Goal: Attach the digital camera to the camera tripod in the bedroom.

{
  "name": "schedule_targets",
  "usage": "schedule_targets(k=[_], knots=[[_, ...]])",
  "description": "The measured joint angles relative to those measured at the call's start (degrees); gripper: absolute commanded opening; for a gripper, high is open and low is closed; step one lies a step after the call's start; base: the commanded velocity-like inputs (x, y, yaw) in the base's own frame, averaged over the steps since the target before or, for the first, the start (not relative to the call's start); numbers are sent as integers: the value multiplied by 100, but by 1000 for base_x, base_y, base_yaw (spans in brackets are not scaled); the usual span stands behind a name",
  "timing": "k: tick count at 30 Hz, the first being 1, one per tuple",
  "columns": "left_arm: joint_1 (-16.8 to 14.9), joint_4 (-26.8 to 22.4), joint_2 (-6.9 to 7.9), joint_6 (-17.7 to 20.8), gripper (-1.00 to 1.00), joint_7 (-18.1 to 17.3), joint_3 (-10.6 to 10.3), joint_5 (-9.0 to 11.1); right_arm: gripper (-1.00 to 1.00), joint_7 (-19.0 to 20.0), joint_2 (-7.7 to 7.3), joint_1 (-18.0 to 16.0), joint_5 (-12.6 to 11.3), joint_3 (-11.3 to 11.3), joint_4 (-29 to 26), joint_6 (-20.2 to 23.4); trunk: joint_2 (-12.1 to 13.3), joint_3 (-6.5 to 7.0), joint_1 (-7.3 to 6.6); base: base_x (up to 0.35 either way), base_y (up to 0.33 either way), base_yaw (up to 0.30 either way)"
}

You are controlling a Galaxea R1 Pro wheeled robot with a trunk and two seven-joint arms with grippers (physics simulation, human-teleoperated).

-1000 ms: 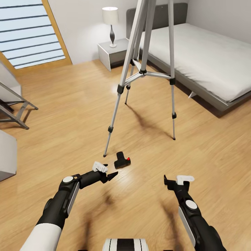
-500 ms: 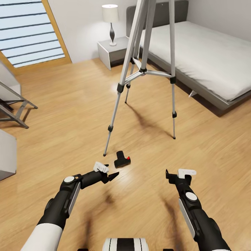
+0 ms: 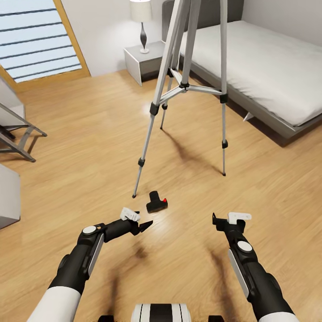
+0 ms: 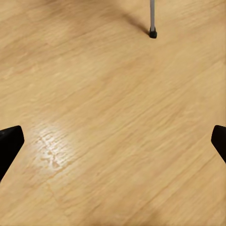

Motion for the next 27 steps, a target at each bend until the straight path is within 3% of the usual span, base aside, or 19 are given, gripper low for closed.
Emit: schedule_targets(k=[9,21,27], knots=[[-10,-320,-56,136,100,32,-6,-21,100,0,0,-11,0,0,16,-13,0,-81,0,0,0,0],[-17,-975,-61,678,100,13,-4,-525,100,0,8,-12,0,8,38,-15,0,-189,0,0,0,0],[-20,-1071,-61,721,100,-7,-4,-626,100,0,9,-12,0,9,46,-15,-239,-349,131,0,0,0]])
